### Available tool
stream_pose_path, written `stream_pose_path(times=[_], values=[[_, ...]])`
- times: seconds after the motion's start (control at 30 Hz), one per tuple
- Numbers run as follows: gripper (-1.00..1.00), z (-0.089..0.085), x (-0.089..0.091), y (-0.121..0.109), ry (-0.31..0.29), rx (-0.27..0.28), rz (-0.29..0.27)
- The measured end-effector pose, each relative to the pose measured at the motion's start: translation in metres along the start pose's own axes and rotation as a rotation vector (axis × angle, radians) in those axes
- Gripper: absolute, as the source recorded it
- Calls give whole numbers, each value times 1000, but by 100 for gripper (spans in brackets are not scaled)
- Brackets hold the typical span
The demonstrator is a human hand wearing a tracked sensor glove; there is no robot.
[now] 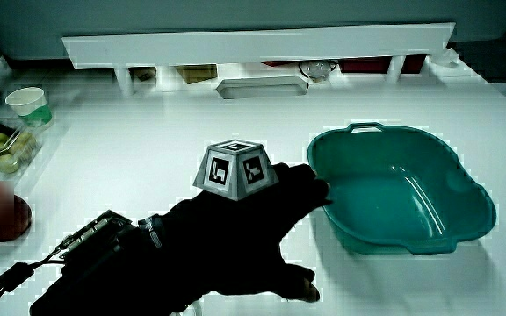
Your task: Pick pear from desk
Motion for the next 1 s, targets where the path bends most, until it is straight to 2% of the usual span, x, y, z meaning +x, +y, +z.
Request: stream_pose_path(times=[0.03, 0.07, 0.1, 0.17, 0.2, 0.23, 0.27, 0.3, 0.33, 0.4, 0.63, 0.73, 0.77, 0.8, 0.83, 1.0], values=[[0, 5, -3, 1, 67, 64, -43], [0, 9, -4, -1, 65, 58, 11], [0, 9, -12, 0, 37, 58, 23], [0, 11, -26, 4, 56, 89, -3], [0, 10, -36, 7, 29, 103, -50], [0, 15, -37, 6, 35, 91, 64], [0, 11, -50, 10, -61, 89, 64], [0, 14, -54, 12, 7, 113, 49], [0, 8, -67, 12, -226, 9, 178], [0, 4, -86, 16, -257, 7, 211], [0, -1, -116, 30, -382, -49, 293], [0, -8, -129, 38, -389, -69, 328], [0, -12, -134, 41, -387, -65, 370], [0, -14, -137, 44, -394, -84, 385], [0, -19, -142, 47, -400, -82, 377], [0, -28, -149, 55, -426, -135, 414]])
